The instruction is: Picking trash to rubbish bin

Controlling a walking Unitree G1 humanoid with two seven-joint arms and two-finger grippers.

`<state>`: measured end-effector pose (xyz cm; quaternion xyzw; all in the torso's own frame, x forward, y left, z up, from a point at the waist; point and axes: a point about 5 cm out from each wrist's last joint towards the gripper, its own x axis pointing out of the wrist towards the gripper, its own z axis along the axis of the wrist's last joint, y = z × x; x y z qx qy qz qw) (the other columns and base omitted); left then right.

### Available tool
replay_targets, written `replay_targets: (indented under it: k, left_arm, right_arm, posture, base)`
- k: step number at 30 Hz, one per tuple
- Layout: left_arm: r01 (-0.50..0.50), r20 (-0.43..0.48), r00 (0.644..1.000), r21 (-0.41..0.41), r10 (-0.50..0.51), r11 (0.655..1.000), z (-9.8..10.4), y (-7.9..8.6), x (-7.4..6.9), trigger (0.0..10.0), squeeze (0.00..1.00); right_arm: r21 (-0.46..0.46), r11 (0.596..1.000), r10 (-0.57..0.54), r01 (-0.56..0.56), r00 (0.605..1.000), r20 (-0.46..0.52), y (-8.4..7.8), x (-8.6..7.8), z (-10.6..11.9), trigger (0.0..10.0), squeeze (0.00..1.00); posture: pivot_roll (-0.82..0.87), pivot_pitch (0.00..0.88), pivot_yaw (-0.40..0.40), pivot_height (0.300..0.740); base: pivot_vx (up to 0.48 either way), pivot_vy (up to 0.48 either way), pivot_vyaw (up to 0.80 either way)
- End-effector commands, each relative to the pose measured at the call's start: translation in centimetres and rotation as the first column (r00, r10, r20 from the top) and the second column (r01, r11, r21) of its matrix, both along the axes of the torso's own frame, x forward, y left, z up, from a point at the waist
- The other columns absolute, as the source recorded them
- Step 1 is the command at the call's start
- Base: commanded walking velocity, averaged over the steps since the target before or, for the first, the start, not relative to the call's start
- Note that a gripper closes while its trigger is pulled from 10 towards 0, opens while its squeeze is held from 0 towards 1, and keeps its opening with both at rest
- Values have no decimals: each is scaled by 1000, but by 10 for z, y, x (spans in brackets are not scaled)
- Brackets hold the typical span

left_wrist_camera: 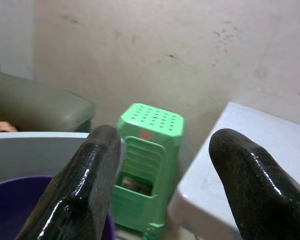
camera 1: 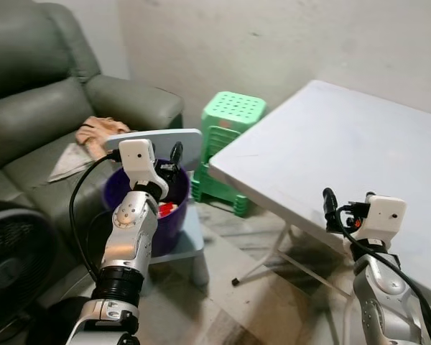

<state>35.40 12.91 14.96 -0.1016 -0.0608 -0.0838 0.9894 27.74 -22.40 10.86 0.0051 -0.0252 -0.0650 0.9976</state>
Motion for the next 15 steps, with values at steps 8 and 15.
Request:
replay_targets:
  k: [8, 15]
  left_arm:
    - [29, 23, 999, 5, -29, 1000, 7, -2, 3, 10000, 0]
    - [20, 25, 999, 7, -21, 1000, 8, 0, 5, 10000, 0]
  right_arm:
    - [11, 1000, -17, 17, 1000, 9, -2, 3, 2, 10000, 0]
    - [22, 1000, -15, 15, 1000, 11, 2, 4, 1, 10000, 0]
  posture:
    - [-34, 23, -12, 740]
    - [-29, 14, -6, 740]
  base:
    - [0, 0, -756]
    - [0, 374, -756]
